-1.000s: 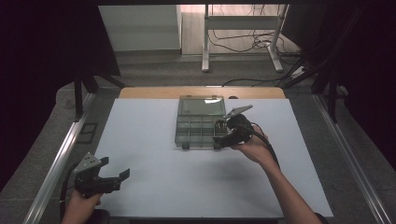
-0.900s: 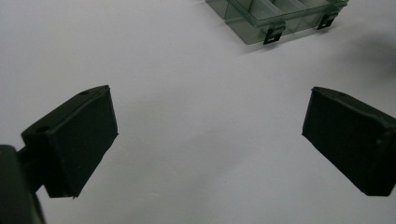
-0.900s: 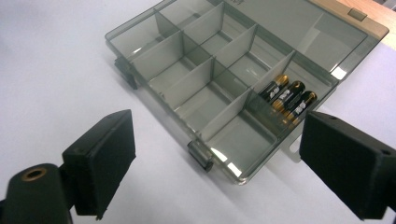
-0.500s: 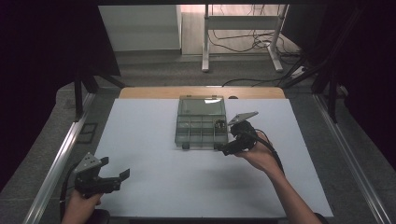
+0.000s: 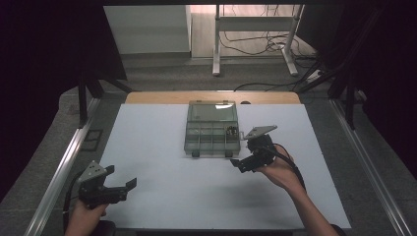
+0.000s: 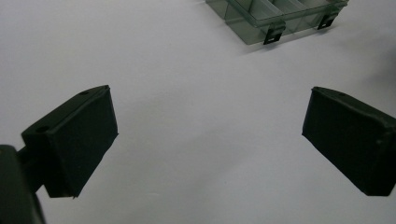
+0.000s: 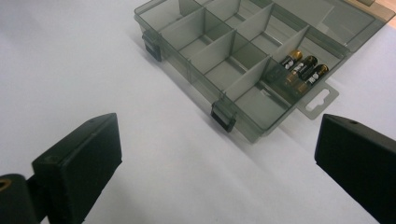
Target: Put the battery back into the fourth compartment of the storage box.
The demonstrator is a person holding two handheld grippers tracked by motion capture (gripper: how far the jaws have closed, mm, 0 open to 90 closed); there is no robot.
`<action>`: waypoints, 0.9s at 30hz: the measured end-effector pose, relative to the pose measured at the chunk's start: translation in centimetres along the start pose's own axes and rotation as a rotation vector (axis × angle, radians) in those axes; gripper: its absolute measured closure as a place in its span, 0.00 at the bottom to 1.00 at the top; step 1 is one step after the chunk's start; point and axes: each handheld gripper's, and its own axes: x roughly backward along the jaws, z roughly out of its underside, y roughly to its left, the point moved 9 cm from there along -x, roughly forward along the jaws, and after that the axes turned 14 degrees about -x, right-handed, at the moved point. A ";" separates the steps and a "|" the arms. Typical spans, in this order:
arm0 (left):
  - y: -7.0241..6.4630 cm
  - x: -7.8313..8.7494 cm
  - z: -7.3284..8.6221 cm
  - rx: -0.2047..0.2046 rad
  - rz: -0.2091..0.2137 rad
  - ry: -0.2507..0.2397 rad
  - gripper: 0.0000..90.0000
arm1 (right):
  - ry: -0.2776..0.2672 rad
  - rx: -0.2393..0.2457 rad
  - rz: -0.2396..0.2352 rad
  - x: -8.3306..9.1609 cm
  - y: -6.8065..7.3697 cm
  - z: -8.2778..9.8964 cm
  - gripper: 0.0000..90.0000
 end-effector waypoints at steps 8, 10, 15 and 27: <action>0.0 0.0 0.0 -0.001 -0.001 0.000 0.04 | -0.007 0.004 0.012 0.8 0.0 1.1 0.00; 0.0 0.0 0.0 -0.001 -0.002 0.000 0.04 | -0.012 0.008 0.022 1.2 -0.1 1.4 0.00; 0.0 0.0 0.0 -0.002 -0.003 0.001 0.04 | -0.017 0.003 0.030 1.8 -0.3 2.0 0.00; 0.0 0.0 0.0 -0.005 -0.006 0.003 0.04 | -0.047 -0.030 0.056 3.9 -0.9 3.6 0.00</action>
